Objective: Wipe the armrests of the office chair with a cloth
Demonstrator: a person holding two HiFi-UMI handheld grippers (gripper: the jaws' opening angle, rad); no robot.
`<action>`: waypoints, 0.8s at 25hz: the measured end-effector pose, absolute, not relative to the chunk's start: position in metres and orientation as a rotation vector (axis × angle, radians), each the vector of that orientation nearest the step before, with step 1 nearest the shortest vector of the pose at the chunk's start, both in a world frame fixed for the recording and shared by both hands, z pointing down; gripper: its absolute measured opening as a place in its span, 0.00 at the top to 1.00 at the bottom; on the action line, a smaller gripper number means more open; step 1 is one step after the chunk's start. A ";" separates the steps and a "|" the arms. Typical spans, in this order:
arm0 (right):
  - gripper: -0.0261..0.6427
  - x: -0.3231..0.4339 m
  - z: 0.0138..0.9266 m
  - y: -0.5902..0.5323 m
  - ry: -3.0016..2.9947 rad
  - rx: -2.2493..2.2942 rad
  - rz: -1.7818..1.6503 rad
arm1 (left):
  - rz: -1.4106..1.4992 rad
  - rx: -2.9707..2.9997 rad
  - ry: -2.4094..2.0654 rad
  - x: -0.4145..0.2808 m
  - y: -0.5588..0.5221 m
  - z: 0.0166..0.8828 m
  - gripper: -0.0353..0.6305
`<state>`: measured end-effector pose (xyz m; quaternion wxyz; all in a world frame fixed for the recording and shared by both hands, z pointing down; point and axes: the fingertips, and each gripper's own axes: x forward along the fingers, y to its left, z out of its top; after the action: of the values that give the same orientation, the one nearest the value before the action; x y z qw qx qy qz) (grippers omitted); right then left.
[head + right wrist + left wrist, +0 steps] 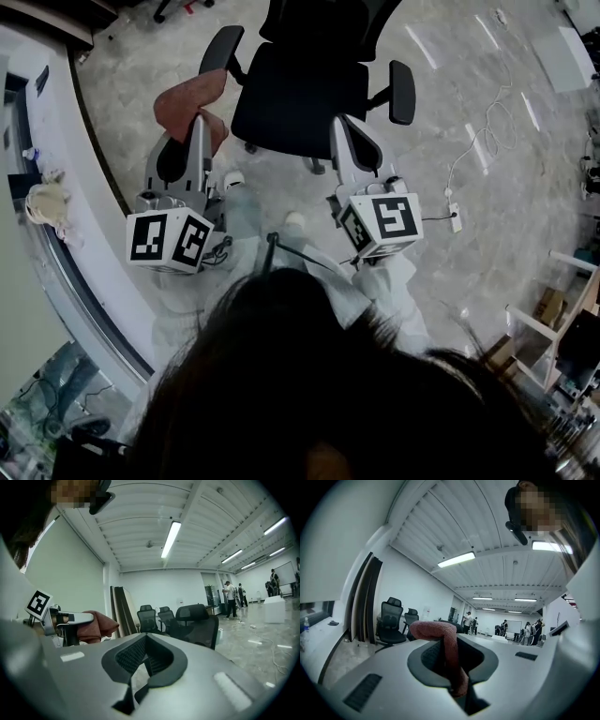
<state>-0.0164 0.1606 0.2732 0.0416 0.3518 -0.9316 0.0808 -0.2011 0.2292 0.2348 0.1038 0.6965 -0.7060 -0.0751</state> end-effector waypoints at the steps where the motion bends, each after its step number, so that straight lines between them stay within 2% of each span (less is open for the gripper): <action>1: 0.96 -0.027 0.277 0.155 -2.850 1.064 0.247 | -0.224 2.047 -2.090 -0.212 0.224 0.238 0.89; 16: 0.96 -0.232 0.305 0.029 -2.713 1.262 0.304 | -0.114 2.207 -1.862 -0.422 0.059 0.255 0.89; 20: 0.96 -0.261 0.320 -0.002 -2.666 1.327 0.352 | -0.061 2.253 -1.775 -0.445 0.026 0.268 0.89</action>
<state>-0.2606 -0.0024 0.3195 0.0716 0.4413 -0.8868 0.1173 -0.4447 0.0259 0.2676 0.1359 0.7780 -0.6130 -0.0210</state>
